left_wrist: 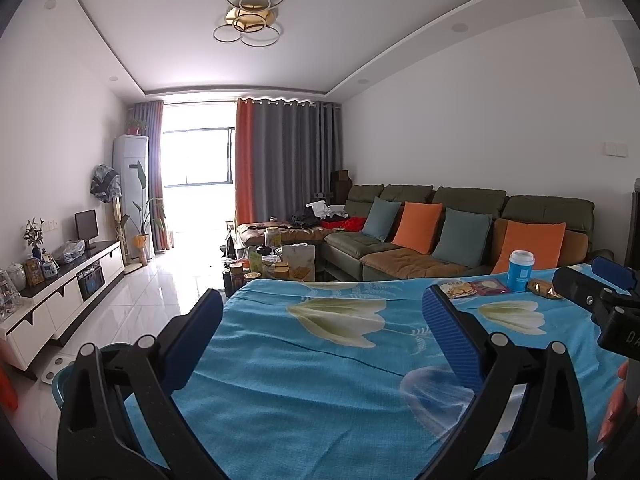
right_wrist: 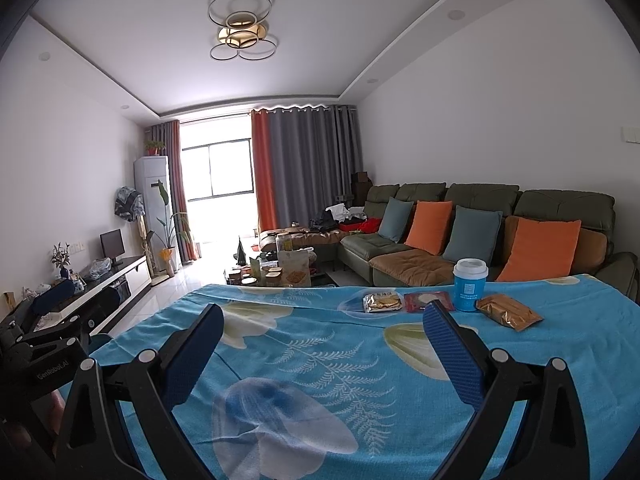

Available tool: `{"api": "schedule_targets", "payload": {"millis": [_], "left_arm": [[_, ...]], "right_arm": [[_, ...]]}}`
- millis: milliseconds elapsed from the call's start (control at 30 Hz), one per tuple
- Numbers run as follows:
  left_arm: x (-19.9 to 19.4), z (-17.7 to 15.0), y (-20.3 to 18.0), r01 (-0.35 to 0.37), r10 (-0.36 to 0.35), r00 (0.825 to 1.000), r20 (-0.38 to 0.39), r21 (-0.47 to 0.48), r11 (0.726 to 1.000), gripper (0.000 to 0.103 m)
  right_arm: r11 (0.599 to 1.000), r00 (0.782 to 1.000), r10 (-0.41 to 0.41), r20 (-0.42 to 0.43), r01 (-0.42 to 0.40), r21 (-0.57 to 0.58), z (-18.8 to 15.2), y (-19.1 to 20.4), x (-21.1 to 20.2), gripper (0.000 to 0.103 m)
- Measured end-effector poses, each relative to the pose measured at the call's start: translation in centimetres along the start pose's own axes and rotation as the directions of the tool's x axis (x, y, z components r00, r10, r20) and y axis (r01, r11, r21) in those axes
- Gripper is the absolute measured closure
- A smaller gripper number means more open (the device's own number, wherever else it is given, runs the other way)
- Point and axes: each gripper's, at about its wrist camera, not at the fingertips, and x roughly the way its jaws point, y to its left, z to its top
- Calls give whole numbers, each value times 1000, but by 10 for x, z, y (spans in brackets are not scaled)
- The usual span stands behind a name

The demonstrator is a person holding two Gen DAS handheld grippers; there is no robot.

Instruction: Collect trash

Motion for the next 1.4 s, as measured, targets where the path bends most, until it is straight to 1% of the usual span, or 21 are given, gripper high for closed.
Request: {"api": "schedule_targets", "payload": {"millis": [900,1400], "left_arm": [[0,0,1,-1,1,1000,-2,0,1000,5],[-4,-4,8,-6,6,1000,-16,-5,1000,5]], "right_arm": [[1000,1000,3,-3,-3,2,-1,1,2,7],[1000,1000,4,-7,-4,5,-3,2,5,7]]}}
